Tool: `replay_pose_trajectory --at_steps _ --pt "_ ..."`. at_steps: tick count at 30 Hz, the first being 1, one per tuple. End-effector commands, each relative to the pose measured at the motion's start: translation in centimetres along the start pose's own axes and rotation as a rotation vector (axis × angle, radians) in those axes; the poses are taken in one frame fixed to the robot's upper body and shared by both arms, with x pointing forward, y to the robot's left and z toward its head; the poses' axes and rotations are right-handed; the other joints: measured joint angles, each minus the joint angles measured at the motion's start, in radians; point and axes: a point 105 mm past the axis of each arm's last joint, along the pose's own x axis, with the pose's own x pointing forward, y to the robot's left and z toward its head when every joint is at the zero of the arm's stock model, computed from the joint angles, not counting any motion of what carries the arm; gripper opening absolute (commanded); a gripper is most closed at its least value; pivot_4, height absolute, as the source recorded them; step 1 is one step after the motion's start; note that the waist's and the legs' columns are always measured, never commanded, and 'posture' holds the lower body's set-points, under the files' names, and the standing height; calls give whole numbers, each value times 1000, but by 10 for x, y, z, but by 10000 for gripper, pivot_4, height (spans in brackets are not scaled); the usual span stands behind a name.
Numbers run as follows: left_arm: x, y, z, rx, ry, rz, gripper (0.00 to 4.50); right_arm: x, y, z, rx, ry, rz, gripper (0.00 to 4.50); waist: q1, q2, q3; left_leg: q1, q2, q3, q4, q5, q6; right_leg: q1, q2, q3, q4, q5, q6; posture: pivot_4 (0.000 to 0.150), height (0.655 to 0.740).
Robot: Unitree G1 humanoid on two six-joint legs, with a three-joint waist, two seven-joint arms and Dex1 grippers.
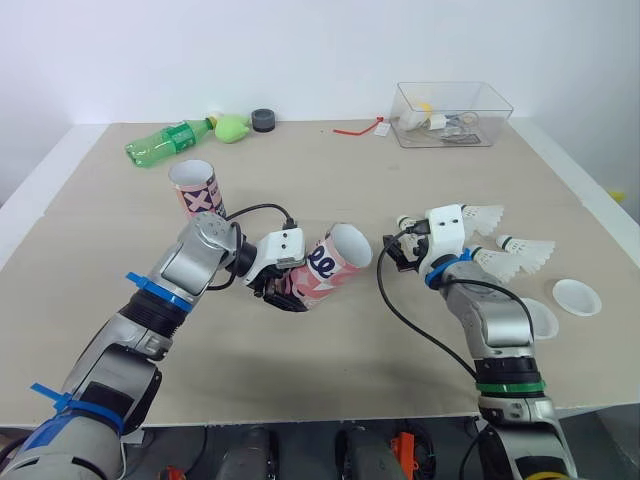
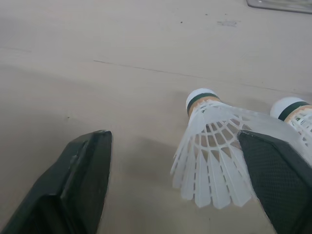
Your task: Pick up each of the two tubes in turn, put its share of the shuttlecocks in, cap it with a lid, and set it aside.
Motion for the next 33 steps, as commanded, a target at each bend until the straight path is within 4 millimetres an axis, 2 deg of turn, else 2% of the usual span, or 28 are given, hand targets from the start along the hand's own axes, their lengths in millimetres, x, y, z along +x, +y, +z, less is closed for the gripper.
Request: replay_pose_trajectory --at_steps 1,6,11,14,18,20,22,26,28,33 --pt "6 -5 2 21 0 -21 30996 5 1 19 -6 -71 -2 27199 0 0 0 0 0 0 0 0 0 0 0 0 0 0 0 1500 7400" --pt "7 -5 2 22 -2 -22 30996 9 1 23 4 -87 -2 655 0 0 0 0 0 0 0 0 0 0 0 0 0 0 0 1500 7400" --pt "6 -3 2 19 -2 -15 30996 7 2 27 -13 -101 27 197 0 0 0 0 0 0 0 0 0 0 0 0 0 0 0 1500 7400" --pt "5 0 2 19 -1 -7 30996 -3 5 42 -92 -159 116 197 1 0 0 0 0 0 0 0 0 0 0 0 0 0 0 1500 7400" --pt "4 2 1 14 0 -1 30996 -32 -1 81 -337 -287 274 197 2 0 0 -1 -2 -1 0 0 0 0 -1 1 0 0 1 1500 7400" --pt "3 5 1 -3 -12 6 30996 -58 -3 106 -478 -392 394 197 2 0 0 -1 -3 -1 0 0 1 0 -1 2 -1 0 2 1500 7400" --pt "2 8 0 -15 -19 15 30996 -81 2 121 -605 -475 520 197 2 0 1 -1 -3 -2 0 0 1 1 -1 1 -2 0 2 1500 7400" --pt "1 11 -1 -14 -19 16 30996 -113 14 125 -891 -528 729 197 2 -1 1 1 -2 -2 -1 0 1 4 1 1 -4 0 2 1500 7400" --pt "2 11 0 -13 -20 14 30996 -120 19 125 -981 -532 783 197 2 -1 1 2 -2 -2 -1 0 2 4 1 1 -4 0 2 1500 7400" --pt "3 11 0 -11 -21 8 30996 -131 49 124 -1074 -565 928 197 2 -1 1 1 -2 -1 0 2 4 4 0 2 -4 0 -1 1500 7400"
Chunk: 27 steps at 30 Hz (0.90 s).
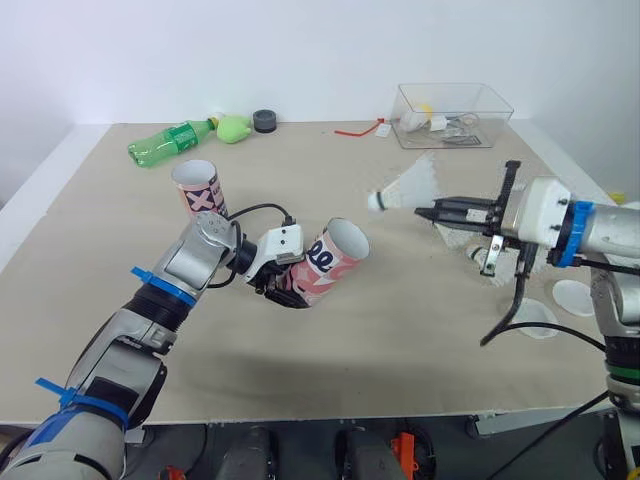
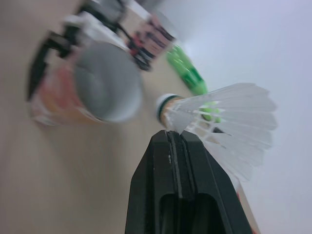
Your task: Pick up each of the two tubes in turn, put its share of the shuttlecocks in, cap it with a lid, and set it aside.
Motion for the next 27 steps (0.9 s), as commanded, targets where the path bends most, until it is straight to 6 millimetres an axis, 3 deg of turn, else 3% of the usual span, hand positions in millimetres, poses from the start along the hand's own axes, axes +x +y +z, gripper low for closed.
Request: replay_pose_trajectory --at_steps 1,6,10,27 --pt "1 1 3 15 3 4 30996 10 0 25 -113 -57 58 197 1 0 0 0 0 0 0 0 0 0 0 0 0 0 0 1500 7400" --pt "1 0 4 18 2 -2 30996 26 11 28 -142 -78 124 197 2 -1 0 -1 0 0 0 0 0 0 -1 -1 -2 0 0 1500 7400" --pt "2 -1 5 20 1 -5 30996 33 20 16 -177 -30 175 197 2 -1 1 -2 -1 0 0 0 0 -1 -2 -1 -2 1 0 1500 7400" --pt "5 -5 3 16 4 -17 30996 32 9 21 -185 -42 188 197 2 -1 1 -3 -1 -1 0 0 0 -1 -2 -2 -4 1 0 1500 7400"
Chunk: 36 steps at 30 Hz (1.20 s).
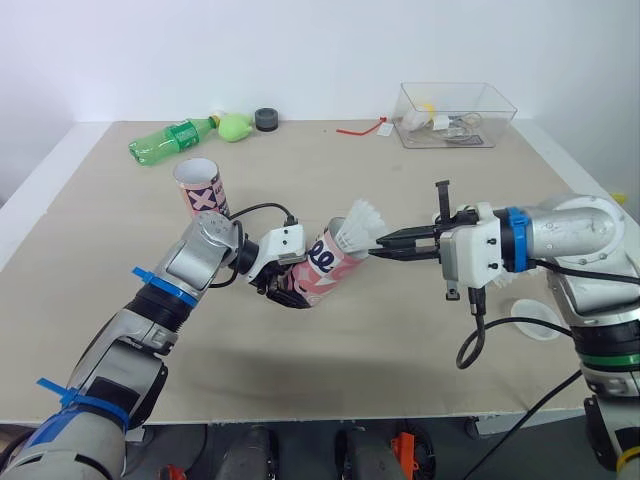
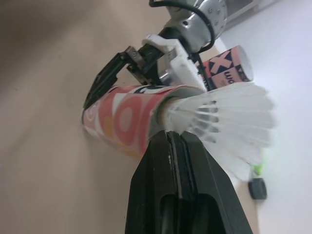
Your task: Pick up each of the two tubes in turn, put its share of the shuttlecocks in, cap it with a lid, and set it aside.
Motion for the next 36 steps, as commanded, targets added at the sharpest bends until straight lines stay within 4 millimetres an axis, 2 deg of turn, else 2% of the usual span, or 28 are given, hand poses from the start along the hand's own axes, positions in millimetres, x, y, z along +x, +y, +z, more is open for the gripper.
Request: replay_pose_trajectory --at_steps 1,3,5,6,7,8,9,10,11,13,15,16,19,22,26,36 --pt "4 -3 1 12 7 -14 30996 -4 -12 11 -9 -29 -33 3143 0 0 0 0 0 0 0 0 0 0 0 0 0 0 0 1500 7400" --pt "5 -3 1 14 5 -13 30996 -3 -13 12 -14 -33 -37 8492 0 0 0 0 0 0 0 0 0 0 0 0 0 0 0 1500 7400" --pt "5 -3 2 15 5 -13 30996 -3 -14 13 -2 -41 -43 17130 0 0 0 0 0 0 0 0 0 0 0 0 0 0 0 1500 7400" --pt "5 -3 2 15 4 -14 30996 -6 -14 13 24 -48 -45 24652 0 0 0 0 0 0 0 0 0 0 0 0 0 0 0 1500 7400" --pt "5 -3 2 15 5 -14 30996 -9 -14 14 60 -57 -52 26680 1 0 0 0 0 0 0 0 0 0 0 0 0 0 0 1500 7400" --pt "5 -3 2 15 5 -14 30996 -12 -15 15 84 -62 -56 31512 1 0 0 0 0 0 0 0 0 0 0 0 0 0 0 1500 7400" --pt "5 -3 1 16 6 -14 30996 -16 -18 16 150 -88 -91 35593 1 0 0 0 0 0 0 0 0 0 -1 0 0 1 -1 1500 7400" --pt "4 -4 1 16 8 -13 30996 -24 -23 16 247 -110 -137 41744 1 0 0 -1 0 0 0 0 0 0 -1 0 -1 2 -4 1500 7400" --pt "4 -4 0 16 8 -12 30996 -33 -26 13 352 -118 -188 44032 2 0 0 -1 0 0 0 0 0 0 -1 0 -1 3 -5 1500 7400" --pt "4 -4 0 16 8 -10 30996 -57 -29 -7 637 -98 -315 44032 4 0 0 -2 0 -1 0 0 0 0 -2 -1 -2 5 -7 1500 7400" --pt "4 -5 -1 28 12 -12 30996 -83 -24 -28 798 -50 -454 44032 4 -1 0 -4 0 -2 0 0 0 0 -3 -3 -4 7 -9 1500 7400" --pt "4 -5 -1 33 14 -13 30996 -93 -17 -43 912 5 -520 44032 3 -2 -1 -4 0 -2 0 0 1 0 -4 -3 -5 7 -9 1500 7400" --pt "6 -7 0 36 8 -20 30996 -117 21 -74 1119 202 -657 44032 4 -2 -1 -5 0 -2 0 -1 1 0 -5 -3 -6 6 -9 1500 7400" --pt "7 -6 1 38 3 -20 30996 -127 44 -88 1194 342 -789 44032 3 0 -2 -5 -1 -1 -1 -1 2 -2 -3 -3 -6 7 -8 1500 7400" --pt "8 -5 3 43 2 -24 30996 -134 64 -99 1222 462 -928 44032 2 1 -2 -5 -1 -1 -2 0 3 -2 -1 -1 -6 6 5 1500 7400" --pt "10 -4 9 61 -3 -35 30996 -129 99 -116 1322 587 -989 44032 2 0 -2 -5 -4 1 -1 2 5 -1 -4 1 -9 7 7 1500 7400"
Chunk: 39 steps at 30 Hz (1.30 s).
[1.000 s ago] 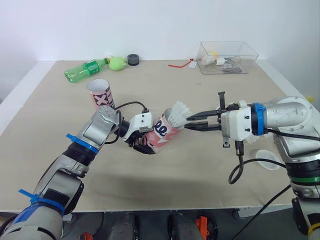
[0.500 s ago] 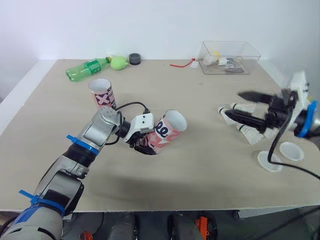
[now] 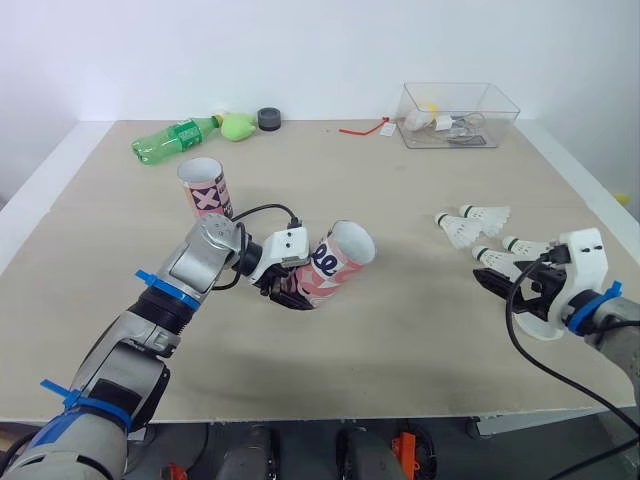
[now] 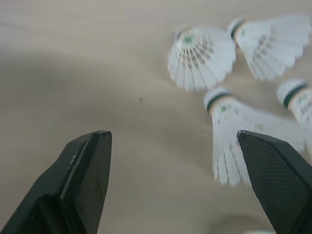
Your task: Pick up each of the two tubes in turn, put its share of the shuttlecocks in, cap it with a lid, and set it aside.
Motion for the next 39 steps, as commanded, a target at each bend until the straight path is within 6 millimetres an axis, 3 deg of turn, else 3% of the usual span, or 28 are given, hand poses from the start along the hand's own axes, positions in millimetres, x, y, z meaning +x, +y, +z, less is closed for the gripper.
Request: replay_pose_trajectory --at_steps 1,16,19,26,27,31,34,37,39 --pt "6 -2 7 29 5 -25 30996 0 -9 6 -20 -34 -56 44032 0 0 0 0 0 0 0 0 0 0 0 0 0 0 0 1500 7400" --pt "8 -2 10 37 -6 -24 30996 31 -29 7 -15 -70 -146 44032 0 0 0 0 -2 0 0 1 2 0 -1 1 0 2 3 1500 7400" --pt "7 -2 10 35 -7 -22 30996 34 -29 6 -15 -73 -142 36948 1 0 0 -1 -2 0 0 1 2 0 -1 0 0 2 3 1500 7400" --pt "7 -4 8 31 -5 -21 30996 36 -28 2 -8 -74 -139 2650 0 0 0 -1 -2 0 0 1 2 0 -1 0 0 2 4 1500 7400" --pt "7 -4 8 31 -6 -21 30996 36 -27 2 -8 -73 -133 546 0 0 0 -1 -2 0 0 1 2 0 -1 0 0 2 4 1500 7400" --pt "7 -4 8 31 -6 -22 30996 33 -26 5 -39 -79 -118 546 0 0 0 -1 -2 0 0 1 2 0 -1 0 0 2 4 1500 7400" --pt "7 -4 8 31 -6 -25 30996 19 -22 26 -149 -86 -54 546 0 1 0 -1 -2 0 0 1 2 0 -1 0 0 2 4 1500 7400" --pt "7 -4 7 29 -3 -25 30996 -1 -10 75 -316 -173 40 546 -1 2 1 -1 -2 1 0 1 2 -1 -2 2 0 2 4 1500 7400" --pt "6 -5 6 27 -1 -27 30996 -17 15 114 -561 -255 174 546 -3 4 1 -1 -2 2 0 1 2 -1 -1 2 0 2 4 1500 7400"
